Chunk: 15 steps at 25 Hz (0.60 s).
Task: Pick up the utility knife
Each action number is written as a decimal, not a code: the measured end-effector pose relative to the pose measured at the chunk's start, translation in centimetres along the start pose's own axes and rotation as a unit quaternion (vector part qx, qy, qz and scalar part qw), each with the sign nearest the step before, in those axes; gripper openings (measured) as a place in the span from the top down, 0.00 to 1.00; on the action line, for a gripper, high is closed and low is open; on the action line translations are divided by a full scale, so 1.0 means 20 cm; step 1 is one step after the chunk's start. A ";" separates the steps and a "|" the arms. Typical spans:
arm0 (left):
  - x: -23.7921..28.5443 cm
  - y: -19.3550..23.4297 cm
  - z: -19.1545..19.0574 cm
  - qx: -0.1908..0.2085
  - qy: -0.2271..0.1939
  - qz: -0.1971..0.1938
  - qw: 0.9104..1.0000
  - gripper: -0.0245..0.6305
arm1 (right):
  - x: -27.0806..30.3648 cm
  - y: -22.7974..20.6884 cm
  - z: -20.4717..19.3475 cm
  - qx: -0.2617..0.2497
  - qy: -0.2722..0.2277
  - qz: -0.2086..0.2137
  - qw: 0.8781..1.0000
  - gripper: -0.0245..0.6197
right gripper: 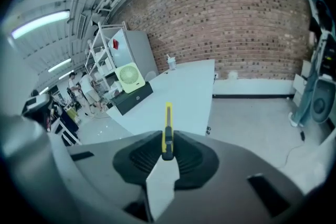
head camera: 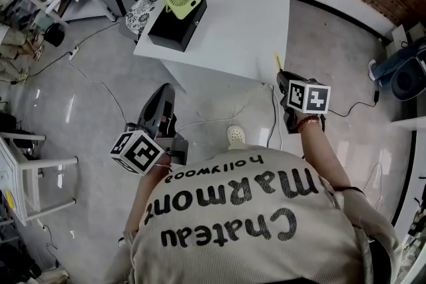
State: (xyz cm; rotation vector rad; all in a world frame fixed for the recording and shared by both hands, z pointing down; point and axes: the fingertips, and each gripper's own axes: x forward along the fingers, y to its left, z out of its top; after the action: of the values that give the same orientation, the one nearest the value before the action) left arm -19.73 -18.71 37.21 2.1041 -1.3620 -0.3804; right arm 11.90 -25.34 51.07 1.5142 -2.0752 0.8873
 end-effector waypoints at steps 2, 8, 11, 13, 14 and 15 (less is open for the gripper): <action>-0.06 -0.01 0.00 0.001 -0.003 -0.002 1.000 0.96 | -0.05 0.05 -0.03 0.036 -0.006 0.019 0.999 0.86; -0.18 -0.08 -0.01 0.002 -0.007 -0.018 1.000 0.96 | -0.18 0.22 -0.09 0.050 -0.021 0.044 0.998 0.86; -0.25 -0.11 -0.03 0.003 -0.010 -0.029 1.000 0.96 | -0.24 0.30 -0.14 0.053 -0.030 0.053 0.997 0.86; -0.30 -0.13 -0.04 0.006 -0.008 -0.032 0.999 0.96 | -0.28 0.36 -0.16 0.058 -0.038 0.060 0.996 0.86; -0.33 -0.14 -0.05 0.009 -0.007 -0.033 0.999 0.96 | -0.29 0.39 -0.17 0.060 -0.042 0.064 0.995 0.86; -0.35 -0.14 -0.05 0.011 -0.006 -0.033 0.999 0.96 | -0.31 0.41 -0.18 0.063 -0.045 0.067 0.995 0.86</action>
State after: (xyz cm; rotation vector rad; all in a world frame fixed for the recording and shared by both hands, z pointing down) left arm -20.15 -11.19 35.71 2.1729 -1.3114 -0.4059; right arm 5.89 -16.90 47.57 1.5185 -2.2457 1.0354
